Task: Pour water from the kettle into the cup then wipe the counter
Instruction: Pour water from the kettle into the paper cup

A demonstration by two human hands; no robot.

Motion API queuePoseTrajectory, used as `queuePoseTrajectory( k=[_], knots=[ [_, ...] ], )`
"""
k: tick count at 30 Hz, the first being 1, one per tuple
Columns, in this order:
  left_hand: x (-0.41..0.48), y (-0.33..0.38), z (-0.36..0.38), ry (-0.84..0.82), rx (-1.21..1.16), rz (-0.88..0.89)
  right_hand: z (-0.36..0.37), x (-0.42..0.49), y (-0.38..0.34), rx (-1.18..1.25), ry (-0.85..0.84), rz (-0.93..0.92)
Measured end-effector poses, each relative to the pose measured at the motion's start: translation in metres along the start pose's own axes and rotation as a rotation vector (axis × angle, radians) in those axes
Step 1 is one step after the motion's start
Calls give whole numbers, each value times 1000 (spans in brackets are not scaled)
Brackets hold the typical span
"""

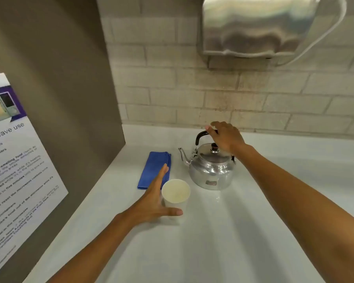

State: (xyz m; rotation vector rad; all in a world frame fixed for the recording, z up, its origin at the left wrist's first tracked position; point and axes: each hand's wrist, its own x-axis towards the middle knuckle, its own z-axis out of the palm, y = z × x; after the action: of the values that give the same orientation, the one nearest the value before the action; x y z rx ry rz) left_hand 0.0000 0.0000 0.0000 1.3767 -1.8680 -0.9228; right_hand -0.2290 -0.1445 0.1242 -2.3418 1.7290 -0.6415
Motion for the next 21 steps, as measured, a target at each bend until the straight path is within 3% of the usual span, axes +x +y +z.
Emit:
queuePoseTrajectory(
  k=[9,21],
  knots=[
    [4,-3,16,17,-39,-146,6,13,10,248,89,155],
    [11,-14,29,74,-153,-146,8,13,14,225,263,316]
  ],
)
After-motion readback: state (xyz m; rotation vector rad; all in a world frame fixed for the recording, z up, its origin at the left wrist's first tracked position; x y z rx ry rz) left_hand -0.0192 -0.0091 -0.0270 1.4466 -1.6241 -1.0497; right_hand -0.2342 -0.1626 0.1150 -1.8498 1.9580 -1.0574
